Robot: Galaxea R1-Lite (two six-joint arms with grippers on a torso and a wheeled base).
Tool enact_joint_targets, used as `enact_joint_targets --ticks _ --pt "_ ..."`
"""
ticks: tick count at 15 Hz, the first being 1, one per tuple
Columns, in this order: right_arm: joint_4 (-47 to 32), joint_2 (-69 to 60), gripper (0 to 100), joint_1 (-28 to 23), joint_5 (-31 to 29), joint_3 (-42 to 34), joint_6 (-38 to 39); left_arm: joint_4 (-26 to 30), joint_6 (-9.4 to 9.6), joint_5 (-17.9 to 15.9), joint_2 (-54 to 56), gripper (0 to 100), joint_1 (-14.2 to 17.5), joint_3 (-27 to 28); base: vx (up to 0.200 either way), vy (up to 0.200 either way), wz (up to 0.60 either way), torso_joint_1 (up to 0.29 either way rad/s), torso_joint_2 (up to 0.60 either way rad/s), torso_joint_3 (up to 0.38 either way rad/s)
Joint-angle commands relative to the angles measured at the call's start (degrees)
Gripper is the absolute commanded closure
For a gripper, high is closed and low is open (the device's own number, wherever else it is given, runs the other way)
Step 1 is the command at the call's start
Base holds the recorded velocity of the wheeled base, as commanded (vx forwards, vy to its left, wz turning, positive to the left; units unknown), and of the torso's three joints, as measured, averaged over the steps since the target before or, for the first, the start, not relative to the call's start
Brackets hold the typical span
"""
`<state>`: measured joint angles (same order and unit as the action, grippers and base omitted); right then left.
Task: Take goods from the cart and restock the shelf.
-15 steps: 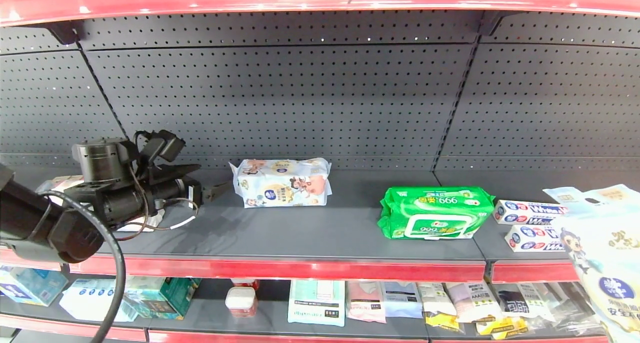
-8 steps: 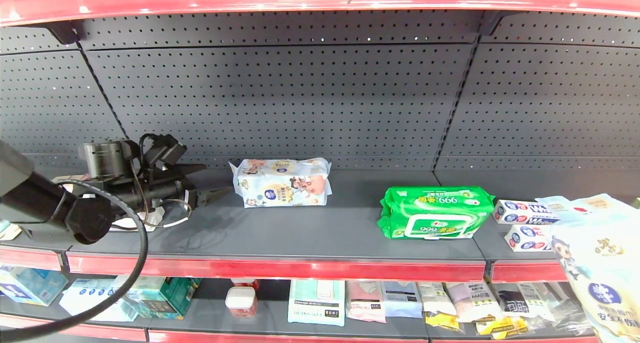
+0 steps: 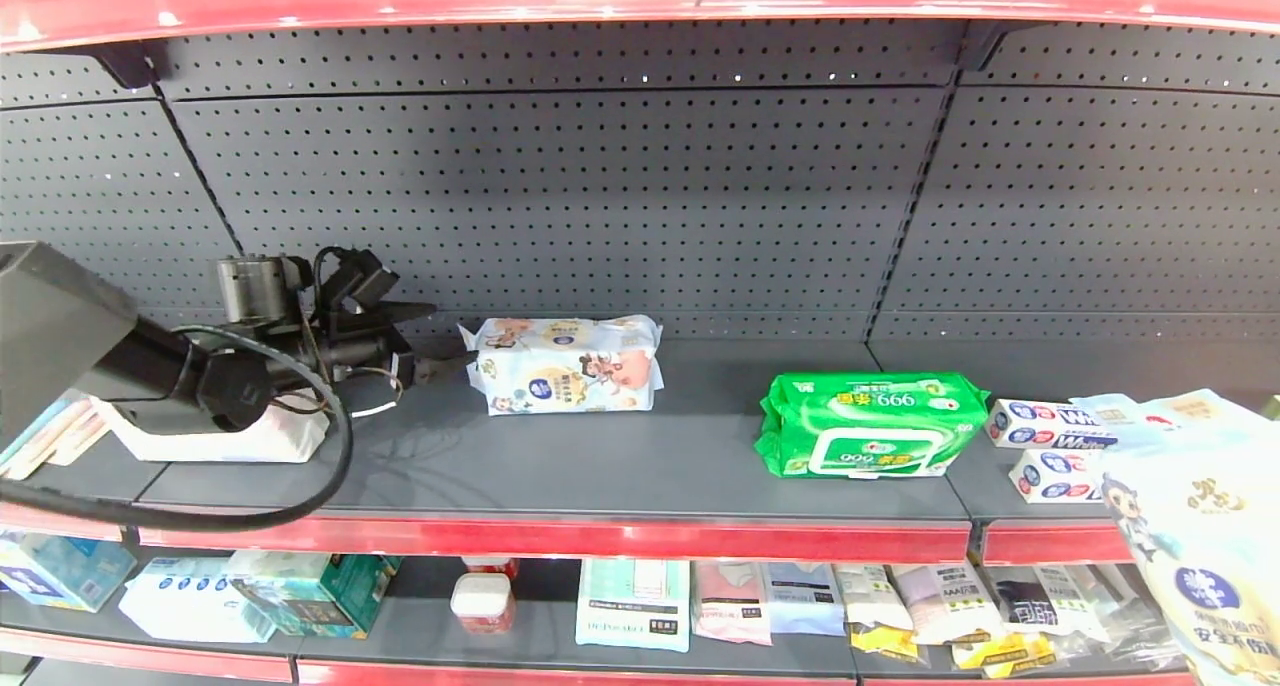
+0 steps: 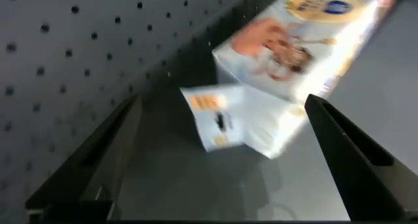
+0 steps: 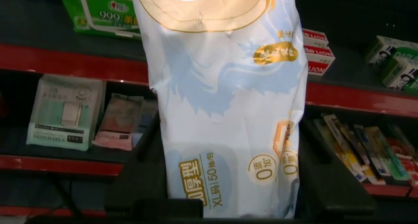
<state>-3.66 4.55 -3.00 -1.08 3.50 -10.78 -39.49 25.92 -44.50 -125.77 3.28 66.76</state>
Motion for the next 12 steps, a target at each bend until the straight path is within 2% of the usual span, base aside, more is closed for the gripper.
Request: enact_joint_targets --ticks 1,7,9,10,12 --pt "0.0 0.1 100 0.0 -0.1 0.0 0.0 0.0 0.1 -0.2 -4.5 0 -0.7 2.9 0.0 0.0 0.0 0.0 0.0 0.0" --pt "0.0 0.1 100 -0.1 -1.1 0.0 0.0 0.1 -0.25 -2.1 -5.5 0 -2.5 3.7 0.0 0.0 0.0 0.0 0.0 0.0" --pt "0.0 0.1 100 -0.1 -1.1 0.1 0.0 0.1 -1.13 -2.2 -6.2 0 -3.5 4.9 0.0 0.0 0.0 0.0 0.0 0.0" --pt "0.0 0.1 100 -0.1 -1.1 0.0 0.0 0.1 -2.27 -2.2 -7.0 0 -4.3 7.2 0.0 0.0 0.0 0.0 0.0 0.0" --pt "0.0 0.1 100 -0.1 -1.1 0.1 0.0 0.1 -2.36 -2.4 -8.4 0 -4.6 9.3 0.0 0.0 0.0 0.0 0.0 0.0"
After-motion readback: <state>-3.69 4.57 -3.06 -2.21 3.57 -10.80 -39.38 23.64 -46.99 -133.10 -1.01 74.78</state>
